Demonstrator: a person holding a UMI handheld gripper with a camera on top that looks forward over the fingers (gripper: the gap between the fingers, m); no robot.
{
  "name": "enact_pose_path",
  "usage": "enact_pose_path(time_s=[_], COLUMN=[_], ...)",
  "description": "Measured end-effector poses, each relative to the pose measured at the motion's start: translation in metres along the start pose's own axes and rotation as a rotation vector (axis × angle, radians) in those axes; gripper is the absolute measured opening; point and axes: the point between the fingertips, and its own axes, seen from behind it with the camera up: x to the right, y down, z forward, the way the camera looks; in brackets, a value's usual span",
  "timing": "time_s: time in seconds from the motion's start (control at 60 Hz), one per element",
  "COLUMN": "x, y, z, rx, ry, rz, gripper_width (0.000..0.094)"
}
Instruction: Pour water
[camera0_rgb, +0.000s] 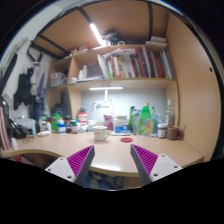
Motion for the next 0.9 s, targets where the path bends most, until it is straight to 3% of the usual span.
enact_pose_path(time_s=[0.267,0.467,0.483,0.55,0.717,0.783,0.9], x=[0.105,0.142,0.143,0.147,0.153,0.151,0.143], y=[0.028,0.028,0.028,0.033,0.029,0.029,0.03], z=[0.083,0.149,0.153,0.166,0.165,0.164,0.172], rx=[-0.021,-0.024,-0.026,-0.044,-0.01,0.0,-0.022], ry=[0.177,0.239,0.241,0.254,0.324,0.32,0.282], rz=[-0.003,-0.016,-0.02,-0.027,-0.045,-0.036,-0.042], gripper_width=[0.0809,0.0793,0.0775,0.0463,0.0373,0.0321,0.032])
